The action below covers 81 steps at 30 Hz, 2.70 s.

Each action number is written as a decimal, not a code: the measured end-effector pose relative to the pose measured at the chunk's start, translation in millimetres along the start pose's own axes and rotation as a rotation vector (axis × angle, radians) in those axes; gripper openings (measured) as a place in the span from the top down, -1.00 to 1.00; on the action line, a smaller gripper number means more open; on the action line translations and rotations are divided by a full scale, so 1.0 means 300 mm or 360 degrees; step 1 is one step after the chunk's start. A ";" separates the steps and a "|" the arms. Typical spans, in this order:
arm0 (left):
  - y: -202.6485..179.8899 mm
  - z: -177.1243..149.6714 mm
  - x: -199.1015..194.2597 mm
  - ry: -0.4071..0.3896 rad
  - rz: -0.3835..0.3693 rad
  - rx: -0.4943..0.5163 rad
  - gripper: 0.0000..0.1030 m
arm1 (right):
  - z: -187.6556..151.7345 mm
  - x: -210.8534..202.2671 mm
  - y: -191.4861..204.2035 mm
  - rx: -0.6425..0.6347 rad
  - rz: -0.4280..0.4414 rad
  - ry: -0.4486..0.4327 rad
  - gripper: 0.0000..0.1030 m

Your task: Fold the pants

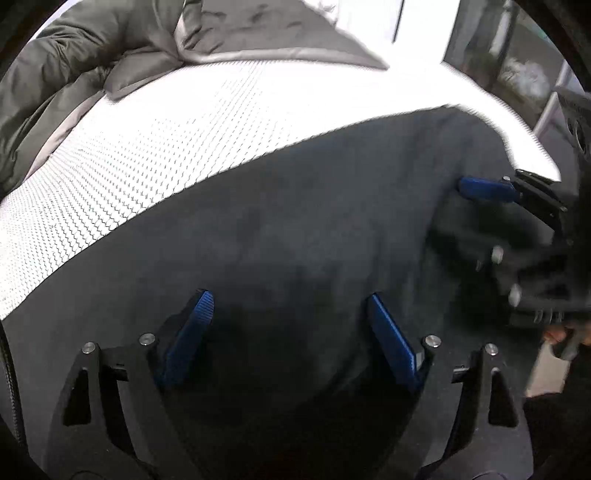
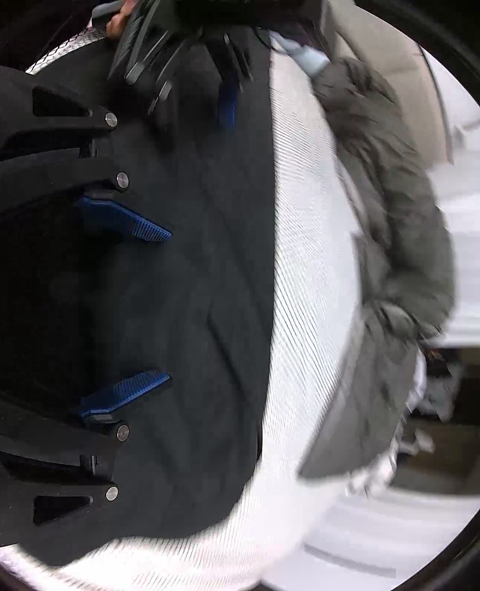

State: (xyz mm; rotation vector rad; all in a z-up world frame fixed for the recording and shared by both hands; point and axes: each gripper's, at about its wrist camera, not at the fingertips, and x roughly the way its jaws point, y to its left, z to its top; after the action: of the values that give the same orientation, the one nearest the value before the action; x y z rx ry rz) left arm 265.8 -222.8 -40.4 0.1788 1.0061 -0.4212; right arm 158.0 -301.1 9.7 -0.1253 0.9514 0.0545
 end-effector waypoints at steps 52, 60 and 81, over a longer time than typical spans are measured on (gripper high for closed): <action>-0.042 -0.233 -0.165 -0.0150 -0.0027 0.0015 -0.88 | -0.401 -0.335 -0.390 0.0408 -0.0373 -0.0067 -0.69; -0.227 -0.255 -0.268 -0.0339 -0.0217 0.0213 -0.86 | -0.312 -0.398 -0.297 0.0386 -0.0265 -0.0322 -0.62; 0.012 -0.447 -0.313 -0.0213 -0.0104 0.0108 -0.90 | -0.227 -0.161 0.114 -0.0038 -0.0004 -0.0146 -0.63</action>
State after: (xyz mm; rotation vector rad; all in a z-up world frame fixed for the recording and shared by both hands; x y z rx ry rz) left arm 119.2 -150.2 -32.0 0.1767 0.8684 -0.5208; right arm 71.6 -275.8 7.1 -0.1452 0.8590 0.0688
